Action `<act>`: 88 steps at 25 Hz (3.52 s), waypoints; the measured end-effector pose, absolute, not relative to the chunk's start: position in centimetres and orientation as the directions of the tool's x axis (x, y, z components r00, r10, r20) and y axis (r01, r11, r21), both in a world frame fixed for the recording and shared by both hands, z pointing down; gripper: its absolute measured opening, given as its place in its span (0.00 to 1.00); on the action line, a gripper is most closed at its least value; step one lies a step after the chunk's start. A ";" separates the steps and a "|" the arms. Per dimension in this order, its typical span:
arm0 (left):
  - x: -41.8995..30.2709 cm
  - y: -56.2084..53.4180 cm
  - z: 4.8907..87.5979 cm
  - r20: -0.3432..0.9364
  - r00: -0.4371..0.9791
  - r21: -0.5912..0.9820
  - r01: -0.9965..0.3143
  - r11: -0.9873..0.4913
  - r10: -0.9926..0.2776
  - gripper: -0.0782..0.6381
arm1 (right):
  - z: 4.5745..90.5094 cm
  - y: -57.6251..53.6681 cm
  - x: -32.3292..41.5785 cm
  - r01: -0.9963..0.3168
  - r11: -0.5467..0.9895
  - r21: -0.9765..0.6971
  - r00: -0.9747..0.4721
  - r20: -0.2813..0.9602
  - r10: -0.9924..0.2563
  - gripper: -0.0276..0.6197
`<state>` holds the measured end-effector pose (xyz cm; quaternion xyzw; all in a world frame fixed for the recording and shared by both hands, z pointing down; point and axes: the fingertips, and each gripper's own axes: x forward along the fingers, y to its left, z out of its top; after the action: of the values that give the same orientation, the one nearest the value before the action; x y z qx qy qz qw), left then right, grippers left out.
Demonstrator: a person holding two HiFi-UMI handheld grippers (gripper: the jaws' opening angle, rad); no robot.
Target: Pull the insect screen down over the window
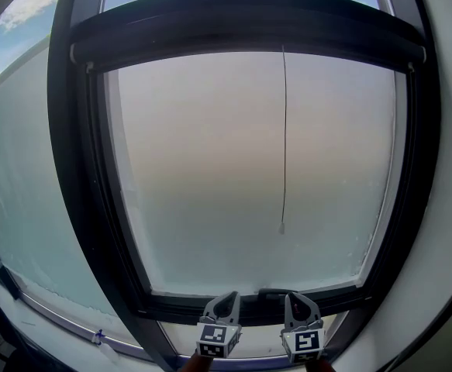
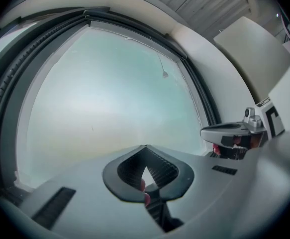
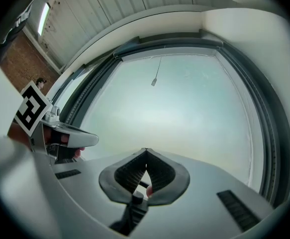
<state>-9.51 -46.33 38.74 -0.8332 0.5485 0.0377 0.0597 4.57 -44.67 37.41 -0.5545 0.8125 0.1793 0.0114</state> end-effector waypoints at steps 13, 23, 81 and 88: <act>-10.2 -48.5 28.7 -0.332 0.364 -0.173 -0.930 -0.323 -0.870 0.11 | 27.1 -46.4 3.3 -0.918 0.292 0.268 -0.385 -0.435 -0.814 0.05; -8.9 -48.3 19.7 -0.451 0.402 -0.224 -0.915 -0.335 -0.797 0.11 | 17.9 -45.0 3.3 -0.912 0.238 0.333 -0.397 -0.578 -0.713 0.05; -9.9 -48.5 -17.0 -0.639 -0.010 -0.769 -0.009 0.640 -0.769 0.58 | -15.1 -48.9 4.0 -0.221 -0.573 0.789 -0.298 -0.614 -0.731 0.53; -10.8 -48.5 -17.7 -0.640 -0.027 -0.768 0.045 0.639 -0.768 0.58 | -17.3 -50.0 5.7 -0.105 -0.619 0.779 -0.204 -0.626 -0.753 0.53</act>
<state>-10.81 -48.46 -17.73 -0.2813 0.6421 -0.3185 0.6381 5.67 -50.05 -17.34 -0.5847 0.3667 0.6838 -0.2370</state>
